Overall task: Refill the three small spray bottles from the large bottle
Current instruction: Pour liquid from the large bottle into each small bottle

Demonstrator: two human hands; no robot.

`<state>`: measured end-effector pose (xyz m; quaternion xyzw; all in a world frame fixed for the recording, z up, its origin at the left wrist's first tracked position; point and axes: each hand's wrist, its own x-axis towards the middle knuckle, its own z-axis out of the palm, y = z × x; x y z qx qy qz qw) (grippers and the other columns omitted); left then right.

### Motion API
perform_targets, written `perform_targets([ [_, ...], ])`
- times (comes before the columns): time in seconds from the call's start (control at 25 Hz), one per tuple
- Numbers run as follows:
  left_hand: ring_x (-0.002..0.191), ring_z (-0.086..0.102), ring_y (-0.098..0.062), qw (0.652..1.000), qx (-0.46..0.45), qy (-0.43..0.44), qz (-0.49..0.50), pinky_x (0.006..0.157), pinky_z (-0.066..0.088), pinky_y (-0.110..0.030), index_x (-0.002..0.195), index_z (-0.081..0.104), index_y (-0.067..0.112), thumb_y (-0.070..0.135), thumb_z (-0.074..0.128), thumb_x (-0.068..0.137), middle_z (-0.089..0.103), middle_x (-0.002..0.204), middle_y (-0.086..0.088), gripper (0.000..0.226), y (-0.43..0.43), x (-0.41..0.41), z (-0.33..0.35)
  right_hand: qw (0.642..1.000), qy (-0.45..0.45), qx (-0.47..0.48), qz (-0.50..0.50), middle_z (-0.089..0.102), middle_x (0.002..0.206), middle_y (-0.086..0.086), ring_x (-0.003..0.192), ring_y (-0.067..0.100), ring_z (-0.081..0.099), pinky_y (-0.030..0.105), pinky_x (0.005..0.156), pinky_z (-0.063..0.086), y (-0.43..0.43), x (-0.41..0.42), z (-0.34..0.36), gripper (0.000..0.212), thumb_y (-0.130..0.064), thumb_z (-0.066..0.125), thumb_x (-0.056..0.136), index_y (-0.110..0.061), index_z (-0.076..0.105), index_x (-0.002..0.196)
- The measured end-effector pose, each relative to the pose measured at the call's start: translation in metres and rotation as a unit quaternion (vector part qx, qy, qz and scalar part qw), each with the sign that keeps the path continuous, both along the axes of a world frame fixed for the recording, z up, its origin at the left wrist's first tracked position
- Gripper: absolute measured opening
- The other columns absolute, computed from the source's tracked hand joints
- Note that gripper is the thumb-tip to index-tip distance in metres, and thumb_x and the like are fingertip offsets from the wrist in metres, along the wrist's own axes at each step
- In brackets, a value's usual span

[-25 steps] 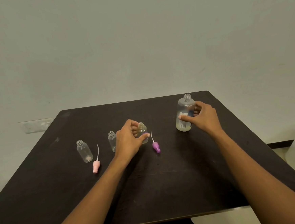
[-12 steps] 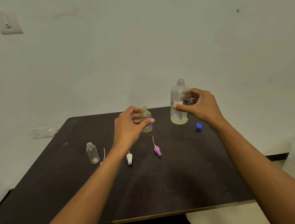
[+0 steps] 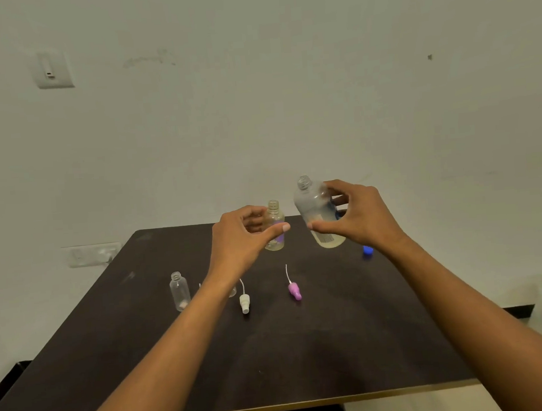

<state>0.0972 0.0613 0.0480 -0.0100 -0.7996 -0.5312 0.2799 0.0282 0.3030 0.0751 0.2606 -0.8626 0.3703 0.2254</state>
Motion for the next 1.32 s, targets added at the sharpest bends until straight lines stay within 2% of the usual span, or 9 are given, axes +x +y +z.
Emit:
perform_targets([
  [0.08, 0.091, 0.074, 0.006, 1.0, -0.003, 0.007, 0.002, 0.086, 0.059, -0.015, 0.119, 0.079, 0.022, 0.053, 0.097, 0.066, 0.08, 0.098, 0.013, 0.065, 0.0, 0.002, 0.002, 0.999, 0.022, 0.029, 0.009, 0.072, 0.112, -0.016, 0.094, 0.003, 0.068, 0.009, 0.079, 0.055, -0.004, 0.001, 0.002, 0.077, -0.05, 0.093, 0.064, -0.029, 0.066, 0.133],
  [0.16, 0.092, 0.074, 0.006, 1.0, -0.004, 0.009, 0.002, 0.088, 0.06, -0.017, 0.12, 0.079, 0.02, 0.052, 0.096, 0.066, 0.08, 0.099, 0.012, 0.065, -0.001, 0.004, 0.003, 0.998, 0.039, 0.05, 0.016, 0.074, 0.116, -0.008, 0.099, 0.009, 0.069, 0.027, 0.088, 0.061, -0.007, 0.004, 0.005, 0.079, -0.049, 0.092, 0.065, -0.028, 0.066, 0.136],
  [0.24, 0.093, 0.074, 0.006, 1.0, -0.006, 0.009, 0.003, 0.09, 0.06, -0.018, 0.121, 0.079, 0.02, 0.052, 0.096, 0.066, 0.081, 0.099, 0.012, 0.065, -0.001, 0.005, 0.004, 0.996, 0.051, 0.071, 0.008, 0.074, 0.119, -0.006, 0.1, 0.014, 0.069, 0.037, 0.088, 0.063, -0.01, 0.006, 0.008, 0.08, -0.05, 0.092, 0.067, -0.028, 0.064, 0.139],
  [0.32, 0.092, 0.073, 0.008, 1.0, -0.008, 0.01, 0.005, 0.088, 0.059, -0.014, 0.121, 0.079, 0.02, 0.053, 0.096, 0.066, 0.08, 0.1, 0.013, 0.066, -0.001, 0.007, 0.004, 0.994, 0.062, 0.089, -0.007, 0.074, 0.123, -0.005, 0.102, 0.017, 0.07, 0.042, 0.087, 0.063, -0.012, 0.007, 0.011, 0.083, -0.05, 0.091, 0.068, -0.029, 0.062, 0.142],
  [0.6, 0.09, 0.073, 0.01, 1.0, 0.005, 0.012, -0.006, 0.083, 0.056, -0.009, 0.119, 0.079, 0.021, 0.052, 0.097, 0.065, 0.079, 0.096, 0.018, 0.065, -0.002, 0.009, 0.0, 0.983, 0.089, 0.159, -0.026, 0.071, 0.129, -0.007, 0.11, 0.018, 0.066, 0.044, 0.089, 0.059, -0.013, 0.006, 0.02, 0.082, -0.047, 0.087, 0.073, -0.031, 0.057, 0.148],
  [0.84, 0.091, 0.074, 0.009, 1.0, 0.008, 0.014, -0.013, 0.087, 0.058, -0.013, 0.119, 0.079, 0.022, 0.052, 0.097, 0.064, 0.08, 0.095, 0.017, 0.065, -0.003, 0.007, -0.003, 0.975, 0.121, 0.185, -0.031, 0.071, 0.112, -0.01, 0.1, 0.018, 0.065, 0.043, 0.077, 0.059, -0.015, 0.01, 0.023, 0.074, -0.044, 0.083, 0.074, -0.037, 0.059, 0.143],
  [1.04, 0.091, 0.074, 0.009, 1.0, 0.007, 0.013, -0.02, 0.086, 0.057, -0.012, 0.117, 0.079, 0.024, 0.053, 0.097, 0.065, 0.08, 0.094, 0.018, 0.062, -0.004, 0.008, -0.006, 0.972, 0.12, 0.2, -0.029, 0.069, 0.118, -0.011, 0.105, 0.018, 0.064, 0.044, 0.079, 0.059, -0.016, 0.009, 0.022, 0.074, -0.042, 0.082, 0.075, -0.038, 0.057, 0.145],
  [1.2, 0.089, 0.074, 0.009, 1.0, 0.008, 0.007, -0.027, 0.082, 0.055, -0.007, 0.109, 0.079, 0.033, 0.051, 0.097, 0.065, 0.078, 0.089, 0.025, 0.051, -0.004, 0.01, -0.007, 0.968, 0.131, 0.212, -0.029, 0.069, 0.124, -0.01, 0.109, 0.018, 0.063, 0.046, 0.08, 0.06, -0.017, 0.007, 0.023, 0.074, -0.041, 0.082, 0.077, -0.038, 0.055, 0.146],
  [1.32, 0.09, 0.073, 0.01, 1.0, 0.007, 0.007, -0.026, 0.083, 0.055, -0.008, 0.113, 0.079, 0.029, 0.052, 0.096, 0.065, 0.079, 0.091, 0.023, 0.057, -0.005, 0.01, -0.009, 0.965, 0.14, 0.218, -0.032, 0.068, 0.127, -0.011, 0.111, 0.017, 0.062, 0.045, 0.079, 0.06, -0.017, 0.006, 0.022, 0.076, -0.041, 0.082, 0.077, -0.039, 0.053, 0.148],
])
